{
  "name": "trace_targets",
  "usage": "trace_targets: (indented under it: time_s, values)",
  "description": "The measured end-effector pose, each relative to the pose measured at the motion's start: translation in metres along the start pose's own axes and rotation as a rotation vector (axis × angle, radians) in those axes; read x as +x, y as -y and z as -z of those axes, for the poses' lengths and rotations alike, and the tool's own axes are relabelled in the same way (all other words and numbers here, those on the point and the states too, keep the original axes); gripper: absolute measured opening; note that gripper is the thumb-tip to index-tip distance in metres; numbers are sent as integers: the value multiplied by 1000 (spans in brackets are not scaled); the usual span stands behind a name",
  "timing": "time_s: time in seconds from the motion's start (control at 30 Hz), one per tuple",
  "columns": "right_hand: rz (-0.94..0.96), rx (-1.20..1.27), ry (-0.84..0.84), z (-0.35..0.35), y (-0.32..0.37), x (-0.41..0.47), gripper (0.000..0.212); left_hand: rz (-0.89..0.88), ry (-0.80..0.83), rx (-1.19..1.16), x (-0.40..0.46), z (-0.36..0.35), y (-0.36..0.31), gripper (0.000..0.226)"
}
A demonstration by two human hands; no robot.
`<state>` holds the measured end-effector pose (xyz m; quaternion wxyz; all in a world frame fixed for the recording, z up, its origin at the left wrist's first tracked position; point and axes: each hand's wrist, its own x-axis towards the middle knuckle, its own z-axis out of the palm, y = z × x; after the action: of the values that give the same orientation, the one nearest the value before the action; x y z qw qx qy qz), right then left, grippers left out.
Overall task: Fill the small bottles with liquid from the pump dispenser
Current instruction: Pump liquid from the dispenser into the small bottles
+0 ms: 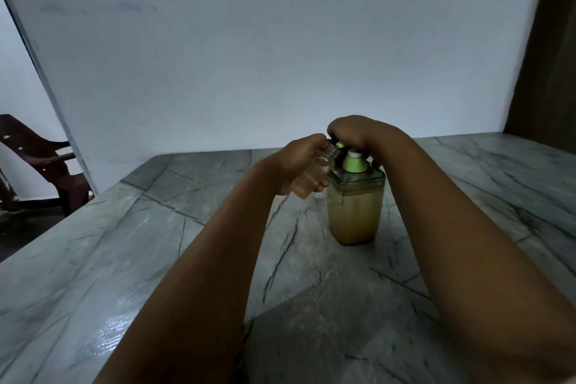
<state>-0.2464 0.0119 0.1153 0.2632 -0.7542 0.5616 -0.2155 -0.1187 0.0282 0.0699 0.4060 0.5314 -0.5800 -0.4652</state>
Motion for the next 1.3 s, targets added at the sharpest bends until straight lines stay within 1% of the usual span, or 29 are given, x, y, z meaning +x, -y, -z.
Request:
trace_targets:
  time_s: [0.1, 0.23, 0.4, 0.5, 0.57, 0.7, 0.8, 0.97, 1.07, 1.17, 1.23, 1.3]
  values:
    - [11, -1, 1, -1, 0, 0, 26, -8, -3, -3, 0, -1, 0, 33]
    - [-23, 115, 0, 5, 1, -1, 11, -25, 21, -18, -3, -2, -1, 29]
    - [-32, 269, -68, 9, 1, 8, 23, -3, 54, -33, -3, 0, -3, 28]
    - [-15, 365, -123, 7, -1, 14, 23, -7, 66, -19, -2, 2, -3, 29]
    - [-3, 328, -141, 6, -2, 17, 21, -12, 70, -20, -1, 2, -3, 30]
    - [-31, 140, -144, 3, 0, 16, 16, -16, 82, -49, -1, 2, -2, 31]
    - [-20, 14, -183, 2, 1, 16, 14, -10, 72, -53, -1, 1, -4, 31]
    - [-43, -69, -211, -2, 1, 16, 20, -9, 54, -51, -1, 1, -3, 33]
    - [-37, -69, -204, -2, 1, 15, 21, -13, 43, -54, -3, 0, -4, 31]
    - [-3, 21, -164, 1, -1, 16, 20, -27, 25, -60, -5, -1, -4, 27]
    - [18, 95, -129, 2, 0, 16, 17, -31, 22, -57, -5, -1, -3, 25]
    - [12, 90, -113, 2, 1, 15, 13, -31, 22, -48, -5, -1, -2, 25]
